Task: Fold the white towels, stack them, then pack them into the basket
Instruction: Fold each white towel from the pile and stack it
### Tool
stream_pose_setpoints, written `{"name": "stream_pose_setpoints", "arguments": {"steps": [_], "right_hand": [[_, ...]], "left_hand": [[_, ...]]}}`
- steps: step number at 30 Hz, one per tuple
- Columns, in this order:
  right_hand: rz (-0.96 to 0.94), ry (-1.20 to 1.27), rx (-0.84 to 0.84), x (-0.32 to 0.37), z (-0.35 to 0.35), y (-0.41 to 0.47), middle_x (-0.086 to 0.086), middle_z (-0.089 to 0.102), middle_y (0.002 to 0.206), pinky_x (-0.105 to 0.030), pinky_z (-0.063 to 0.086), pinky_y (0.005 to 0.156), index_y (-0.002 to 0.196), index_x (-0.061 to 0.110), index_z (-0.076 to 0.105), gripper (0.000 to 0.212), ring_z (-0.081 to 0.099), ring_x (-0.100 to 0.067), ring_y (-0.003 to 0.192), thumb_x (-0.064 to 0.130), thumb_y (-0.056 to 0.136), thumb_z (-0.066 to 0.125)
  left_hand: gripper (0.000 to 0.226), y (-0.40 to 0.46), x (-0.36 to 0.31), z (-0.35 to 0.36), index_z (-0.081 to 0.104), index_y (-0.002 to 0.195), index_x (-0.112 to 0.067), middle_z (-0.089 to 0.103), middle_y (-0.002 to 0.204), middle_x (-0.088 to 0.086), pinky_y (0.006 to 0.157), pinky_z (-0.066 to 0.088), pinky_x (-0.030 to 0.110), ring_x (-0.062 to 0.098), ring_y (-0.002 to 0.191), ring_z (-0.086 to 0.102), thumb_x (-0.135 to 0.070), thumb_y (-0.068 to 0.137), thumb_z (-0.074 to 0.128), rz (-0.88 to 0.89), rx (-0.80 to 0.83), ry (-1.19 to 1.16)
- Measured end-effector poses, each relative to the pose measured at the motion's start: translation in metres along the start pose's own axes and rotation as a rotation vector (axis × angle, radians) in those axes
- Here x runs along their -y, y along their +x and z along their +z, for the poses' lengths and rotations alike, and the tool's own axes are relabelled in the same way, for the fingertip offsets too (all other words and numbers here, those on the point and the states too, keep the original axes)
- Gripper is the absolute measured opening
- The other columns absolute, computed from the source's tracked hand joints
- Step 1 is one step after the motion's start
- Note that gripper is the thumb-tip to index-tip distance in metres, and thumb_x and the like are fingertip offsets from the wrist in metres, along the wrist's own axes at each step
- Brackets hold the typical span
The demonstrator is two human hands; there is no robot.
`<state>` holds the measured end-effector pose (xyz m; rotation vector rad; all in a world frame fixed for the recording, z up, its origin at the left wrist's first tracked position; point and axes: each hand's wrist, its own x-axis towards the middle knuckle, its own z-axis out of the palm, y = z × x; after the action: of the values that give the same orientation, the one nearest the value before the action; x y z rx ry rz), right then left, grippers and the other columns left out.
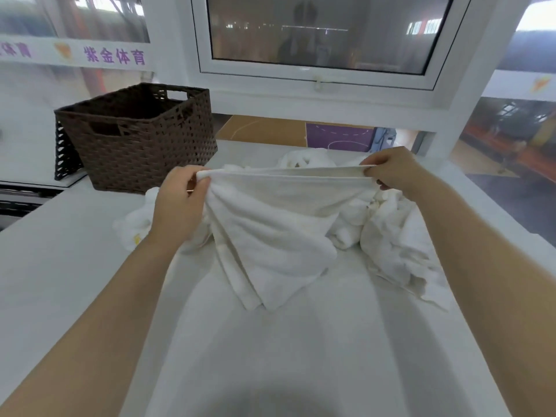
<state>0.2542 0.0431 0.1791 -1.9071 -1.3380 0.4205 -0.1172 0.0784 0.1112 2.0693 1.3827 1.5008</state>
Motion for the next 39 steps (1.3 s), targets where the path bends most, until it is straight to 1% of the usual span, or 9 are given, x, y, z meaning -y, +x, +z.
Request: {"name": "stream_pose_setpoints", "arguments": {"steps": [6, 11, 14, 18, 22, 25, 30, 34, 39], "right_hand": [[-0.176, 0.094, 0.205, 0.039, -0.05, -0.009, -0.001, 0.057, 0.101, -0.026, 0.054, 0.067, 0.091, 0.023, 0.049, 0.029, 0.054, -0.018, 0.081, -0.001, 0.089, 0.065], [-0.455, 0.141, -0.09, 0.07, -0.071, -0.022, 0.006, 0.063, 0.097, -0.028, 0.045, 0.072, 0.073, 0.021, 0.043, 0.043, 0.05, -0.016, 0.079, -0.021, 0.074, 0.052], [-0.573, -0.039, 0.0, 0.074, -0.082, -0.026, 0.006, 0.065, 0.102, -0.03, 0.045, 0.079, 0.067, 0.021, 0.058, 0.046, 0.056, -0.029, 0.091, -0.023, 0.071, 0.048], [-0.674, -0.591, 0.157, 0.088, -0.097, -0.04, 0.01, 0.06, 0.12, -0.03, 0.042, 0.091, 0.086, 0.03, 0.071, 0.044, 0.052, -0.017, 0.11, -0.008, 0.083, 0.049], [-0.647, -0.813, 0.147, 0.091, -0.113, -0.058, 0.016, 0.063, 0.089, -0.03, 0.041, 0.078, 0.077, 0.036, 0.062, 0.021, 0.05, -0.01, 0.093, 0.038, 0.094, 0.048], [-0.571, -0.623, 0.091, 0.085, -0.119, -0.066, 0.004, 0.055, 0.069, -0.033, 0.04, 0.067, 0.071, 0.017, 0.056, 0.049, 0.049, -0.014, 0.069, 0.062, 0.09, 0.05], [-0.521, -0.248, -0.099, 0.072, -0.111, -0.086, 0.002, 0.051, 0.071, -0.022, 0.041, 0.055, 0.077, 0.014, 0.053, 0.027, 0.045, -0.014, 0.065, 0.032, 0.096, 0.058], [-0.414, -0.149, -0.071, 0.055, -0.108, -0.097, 0.0, 0.052, 0.077, -0.008, 0.039, 0.043, 0.085, 0.008, 0.053, 0.022, 0.049, -0.01, 0.065, 0.025, 0.098, 0.057], [-0.365, -0.056, -0.05, 0.048, -0.112, -0.1, 0.01, 0.057, 0.055, -0.014, 0.043, 0.047, 0.094, 0.005, 0.058, 0.012, 0.05, 0.002, 0.043, 0.016, 0.097, 0.06]], "left_hand": [[0.015, 0.043, -0.031, -0.028, 0.062, 0.095, -0.025, 0.062, 0.088, 0.004, 0.061, 0.046, 0.034, 0.019, 0.075, 0.056, -0.024, 0.099, 0.047, -0.151, 0.031, -0.264], [0.023, 0.063, -0.061, -0.033, 0.059, 0.106, -0.016, 0.06, 0.099, 0.005, 0.067, 0.045, 0.035, 0.023, 0.087, 0.056, -0.029, 0.101, 0.04, -0.27, 0.026, -0.335], [0.024, 0.072, -0.077, -0.037, 0.06, 0.108, -0.015, 0.06, 0.102, 0.002, 0.073, 0.045, 0.031, 0.018, 0.089, 0.056, -0.028, 0.102, 0.041, -0.278, -0.02, -0.38], [0.028, 0.081, -0.091, -0.043, 0.055, 0.109, -0.008, 0.057, 0.103, 0.006, 0.078, 0.042, 0.033, 0.017, 0.088, 0.052, -0.029, 0.102, 0.038, -0.237, -0.095, -0.4], [0.018, 0.086, -0.101, -0.053, 0.05, 0.094, -0.029, 0.055, 0.099, -0.001, 0.084, 0.039, 0.034, 0.019, 0.096, 0.048, -0.025, 0.102, 0.035, -0.186, -0.1, -0.383], [0.02, 0.087, -0.105, -0.062, 0.045, 0.092, -0.036, 0.048, 0.096, -0.013, 0.088, 0.036, 0.031, 0.017, 0.104, 0.045, -0.024, 0.103, 0.035, -0.2, -0.09, -0.352], [0.03, 0.072, -0.09, -0.051, 0.051, 0.123, -0.011, 0.056, 0.116, 0.006, 0.088, 0.039, 0.035, 0.022, 0.108, 0.051, -0.029, 0.104, 0.035, -0.19, 0.12, -0.171], [0.03, 0.054, -0.084, -0.043, 0.052, 0.115, -0.007, 0.058, 0.112, 0.01, 0.082, 0.039, 0.037, 0.027, 0.103, 0.054, -0.029, 0.102, 0.037, -0.183, 0.214, -0.062], [0.033, 0.065, -0.09, -0.044, 0.059, 0.111, -0.01, 0.062, 0.108, 0.008, 0.09, 0.048, 0.044, 0.028, 0.1, 0.06, -0.032, 0.095, 0.041, -0.279, 0.22, -0.098]]}}
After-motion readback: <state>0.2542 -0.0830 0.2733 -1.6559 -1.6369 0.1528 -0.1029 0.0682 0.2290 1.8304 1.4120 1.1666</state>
